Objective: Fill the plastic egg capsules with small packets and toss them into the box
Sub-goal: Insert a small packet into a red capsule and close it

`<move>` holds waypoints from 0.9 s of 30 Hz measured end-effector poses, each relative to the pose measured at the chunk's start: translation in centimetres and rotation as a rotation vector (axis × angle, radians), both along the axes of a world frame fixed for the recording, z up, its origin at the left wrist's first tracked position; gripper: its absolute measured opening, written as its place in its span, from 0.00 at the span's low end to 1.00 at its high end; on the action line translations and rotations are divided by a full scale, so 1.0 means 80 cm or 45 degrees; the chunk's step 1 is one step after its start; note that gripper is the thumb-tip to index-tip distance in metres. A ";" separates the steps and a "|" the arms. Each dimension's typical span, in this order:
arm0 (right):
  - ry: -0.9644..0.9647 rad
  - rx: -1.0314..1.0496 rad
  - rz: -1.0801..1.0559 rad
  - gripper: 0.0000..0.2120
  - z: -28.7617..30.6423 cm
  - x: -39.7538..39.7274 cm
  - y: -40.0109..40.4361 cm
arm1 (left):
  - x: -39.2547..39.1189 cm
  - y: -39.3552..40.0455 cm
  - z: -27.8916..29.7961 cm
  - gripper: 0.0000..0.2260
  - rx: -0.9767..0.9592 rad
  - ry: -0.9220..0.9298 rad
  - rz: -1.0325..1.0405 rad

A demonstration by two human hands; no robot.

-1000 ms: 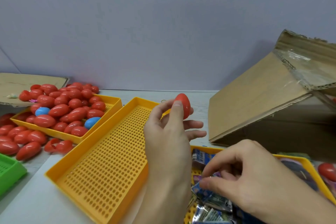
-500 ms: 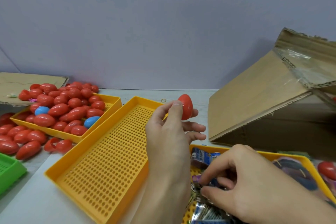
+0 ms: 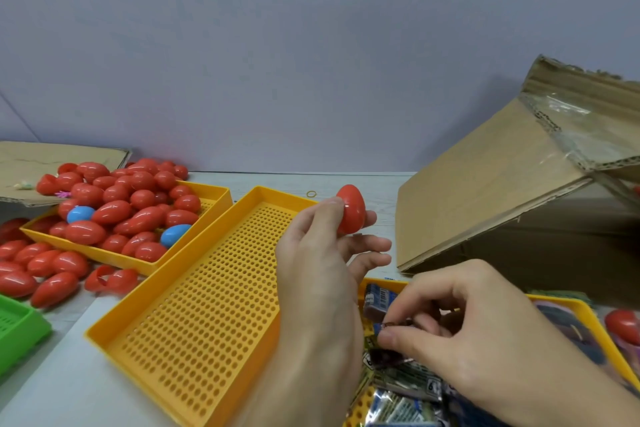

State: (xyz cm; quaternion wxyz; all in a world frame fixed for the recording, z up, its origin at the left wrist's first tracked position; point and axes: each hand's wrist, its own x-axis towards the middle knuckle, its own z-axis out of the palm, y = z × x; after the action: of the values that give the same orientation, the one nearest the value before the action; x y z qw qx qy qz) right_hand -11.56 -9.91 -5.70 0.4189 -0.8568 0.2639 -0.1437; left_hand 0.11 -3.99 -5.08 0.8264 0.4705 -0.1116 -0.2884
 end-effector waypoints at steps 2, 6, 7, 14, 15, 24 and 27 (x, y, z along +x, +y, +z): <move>0.034 0.073 0.041 0.06 0.005 0.001 -0.001 | 0.000 0.001 0.000 0.07 0.000 -0.003 -0.005; 0.079 0.159 0.088 0.13 0.011 0.004 -0.002 | 0.000 0.001 0.000 0.07 -0.004 -0.011 -0.013; 0.068 0.168 0.094 0.15 0.011 0.004 -0.003 | 0.000 0.001 0.000 0.07 -0.006 -0.013 -0.014; -0.036 0.253 0.104 0.19 0.008 0.002 -0.005 | 0.001 0.001 0.000 0.07 -0.019 0.010 -0.017; -0.058 0.263 0.096 0.18 0.008 0.003 -0.005 | 0.001 0.001 0.000 0.07 -0.021 0.018 -0.020; -0.406 0.376 -0.186 0.15 -0.001 0.001 -0.010 | 0.003 0.002 0.001 0.08 -0.038 0.088 -0.037; -0.510 0.473 -0.259 0.18 -0.010 0.001 -0.013 | 0.002 0.003 -0.001 0.12 -0.019 0.142 -0.099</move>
State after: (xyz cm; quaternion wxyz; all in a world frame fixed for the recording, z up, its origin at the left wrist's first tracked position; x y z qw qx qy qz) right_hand -11.49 -10.95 -6.48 0.5958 -0.6891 0.2824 -0.3005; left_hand 0.26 -3.76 -5.16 0.8229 0.4429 -0.0857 -0.3453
